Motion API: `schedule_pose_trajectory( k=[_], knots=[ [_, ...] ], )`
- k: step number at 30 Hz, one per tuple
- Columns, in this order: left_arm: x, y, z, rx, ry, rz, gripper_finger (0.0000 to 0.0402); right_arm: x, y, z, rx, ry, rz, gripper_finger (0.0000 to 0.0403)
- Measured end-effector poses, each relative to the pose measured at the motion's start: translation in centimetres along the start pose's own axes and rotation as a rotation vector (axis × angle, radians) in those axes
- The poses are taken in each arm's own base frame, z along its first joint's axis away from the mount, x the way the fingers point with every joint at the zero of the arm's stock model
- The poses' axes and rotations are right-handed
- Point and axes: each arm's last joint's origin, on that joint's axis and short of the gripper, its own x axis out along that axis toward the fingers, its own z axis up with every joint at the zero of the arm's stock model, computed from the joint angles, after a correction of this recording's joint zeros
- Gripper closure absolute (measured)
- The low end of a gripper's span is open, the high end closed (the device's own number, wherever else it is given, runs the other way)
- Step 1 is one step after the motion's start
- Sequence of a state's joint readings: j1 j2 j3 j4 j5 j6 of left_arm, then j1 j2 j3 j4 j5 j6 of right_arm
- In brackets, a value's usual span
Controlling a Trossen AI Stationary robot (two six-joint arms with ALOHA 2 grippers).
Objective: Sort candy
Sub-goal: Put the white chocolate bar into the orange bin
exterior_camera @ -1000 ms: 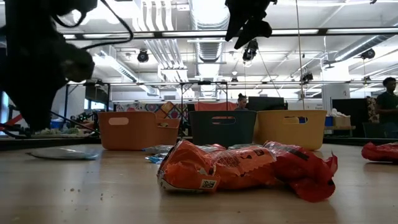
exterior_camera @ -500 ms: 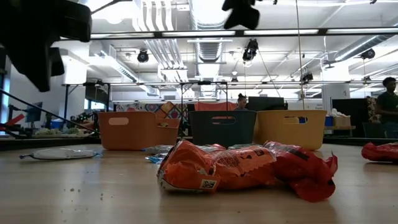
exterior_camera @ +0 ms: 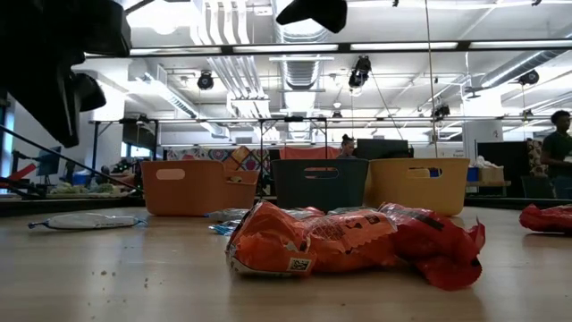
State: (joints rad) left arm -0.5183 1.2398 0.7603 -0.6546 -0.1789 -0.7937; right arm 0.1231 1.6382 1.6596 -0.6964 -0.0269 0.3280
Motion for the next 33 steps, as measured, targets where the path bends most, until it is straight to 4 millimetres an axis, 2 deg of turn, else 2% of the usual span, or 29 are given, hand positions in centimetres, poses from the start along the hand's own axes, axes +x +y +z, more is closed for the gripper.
schedule_pose_trajectory(
  k=[6, 11, 19, 24, 33],
  knots=[
    [-0.3, -0.3, -1.2, 0.142, -0.211, 0.128, 0.0265, 0.0, 2.0, -0.7, 0.028, -0.012, -0.035, 0.0184],
    [0.1, -0.2, -3.1, 0.145, -0.290, 0.087, 0.0235, 0.4, 3.0, -1.8, -0.003, -0.028, -0.125, 0.0184],
    [2.1, 0.9, -5.2, 0.042, -0.447, 0.048, 0.0215, 1.0, 3.4, -2.5, -0.003, -0.054, -0.184, 0.0184],
    [3.6, 1.8, -6.3, 0.023, -0.443, 0.086, 0.0212, 1.0, 3.3, -2.5, 0.007, -0.058, -0.190, 0.0184],
    [5.9, 2.0, -7.3, 0.072, -0.437, 0.101, 0.0212, 1.3, 3.1, -2.9, 0.052, -0.050, -0.206, 0.0184]
  ],
)
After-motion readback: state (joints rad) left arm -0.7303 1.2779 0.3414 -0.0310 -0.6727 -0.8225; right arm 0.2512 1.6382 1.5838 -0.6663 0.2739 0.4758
